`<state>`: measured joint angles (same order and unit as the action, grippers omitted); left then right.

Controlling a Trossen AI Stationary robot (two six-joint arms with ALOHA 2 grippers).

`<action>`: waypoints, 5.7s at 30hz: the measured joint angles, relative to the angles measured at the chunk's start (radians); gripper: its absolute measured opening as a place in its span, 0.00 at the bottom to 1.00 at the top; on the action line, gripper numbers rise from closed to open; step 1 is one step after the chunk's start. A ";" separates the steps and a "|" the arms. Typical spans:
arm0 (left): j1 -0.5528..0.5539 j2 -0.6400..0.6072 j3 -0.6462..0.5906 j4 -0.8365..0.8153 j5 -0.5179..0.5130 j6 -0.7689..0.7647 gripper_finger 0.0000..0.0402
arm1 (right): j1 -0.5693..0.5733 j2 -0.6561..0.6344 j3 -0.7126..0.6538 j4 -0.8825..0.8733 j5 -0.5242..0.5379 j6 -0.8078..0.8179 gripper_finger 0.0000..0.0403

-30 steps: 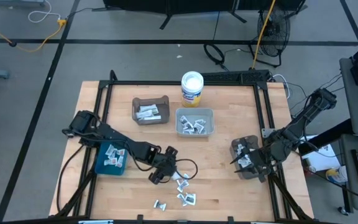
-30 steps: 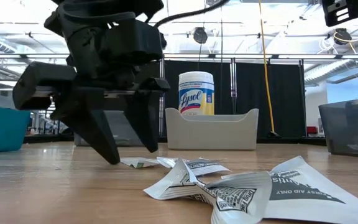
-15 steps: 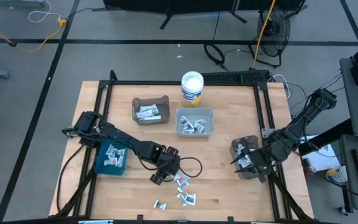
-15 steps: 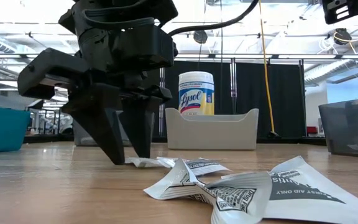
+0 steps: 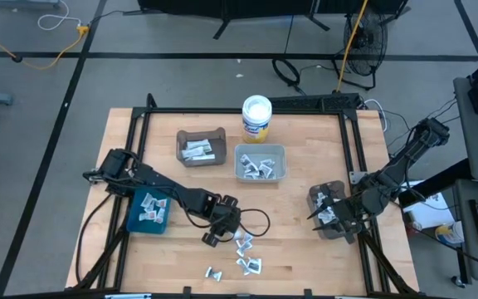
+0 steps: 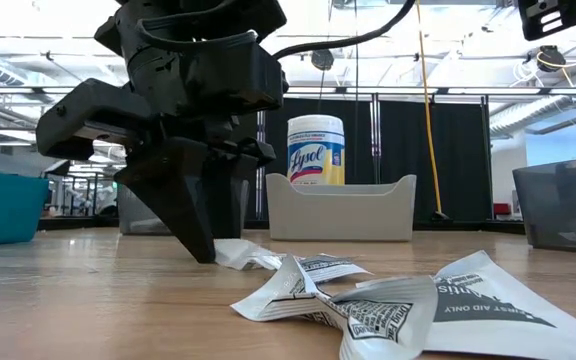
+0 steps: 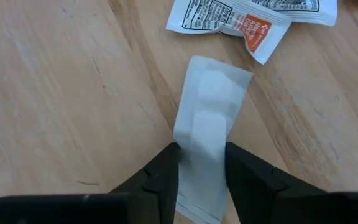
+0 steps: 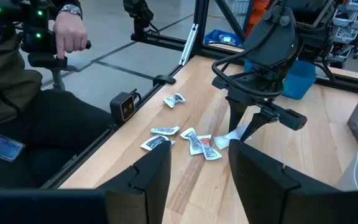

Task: Pick & Place First Aid Supplies
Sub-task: Put the green bandage pack into the top black bin, then put the orange ointment pack into the blue bin

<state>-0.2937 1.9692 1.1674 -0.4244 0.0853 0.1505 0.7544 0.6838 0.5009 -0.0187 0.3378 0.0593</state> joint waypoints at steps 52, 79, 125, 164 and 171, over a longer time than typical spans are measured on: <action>0.494 -0.504 -0.001 -0.507 -0.576 -0.054 0.01 | 0.000 0.003 0.000 -0.012 -0.003 0.041 0.38; 0.680 -0.501 -0.001 -0.509 -0.321 -0.130 0.39 | 0.000 0.053 0.000 -0.007 -0.002 0.086 0.38; -0.340 -0.506 -0.264 -0.033 -0.846 -0.661 0.52 | -0.316 0.993 0.215 0.617 -0.394 -0.040 0.39; -0.541 -0.506 -0.264 0.138 -1.004 -0.640 0.52 | -0.370 1.245 0.448 0.391 -0.261 -0.071 0.12; -0.541 -0.506 -0.264 0.138 -1.005 -0.634 0.52 | -0.386 1.245 0.462 0.479 -0.202 -0.045 0.02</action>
<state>-0.8343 1.4631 0.9035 -0.2866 -0.9195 -0.4839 0.3680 1.9288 0.9625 0.4604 0.1359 0.0145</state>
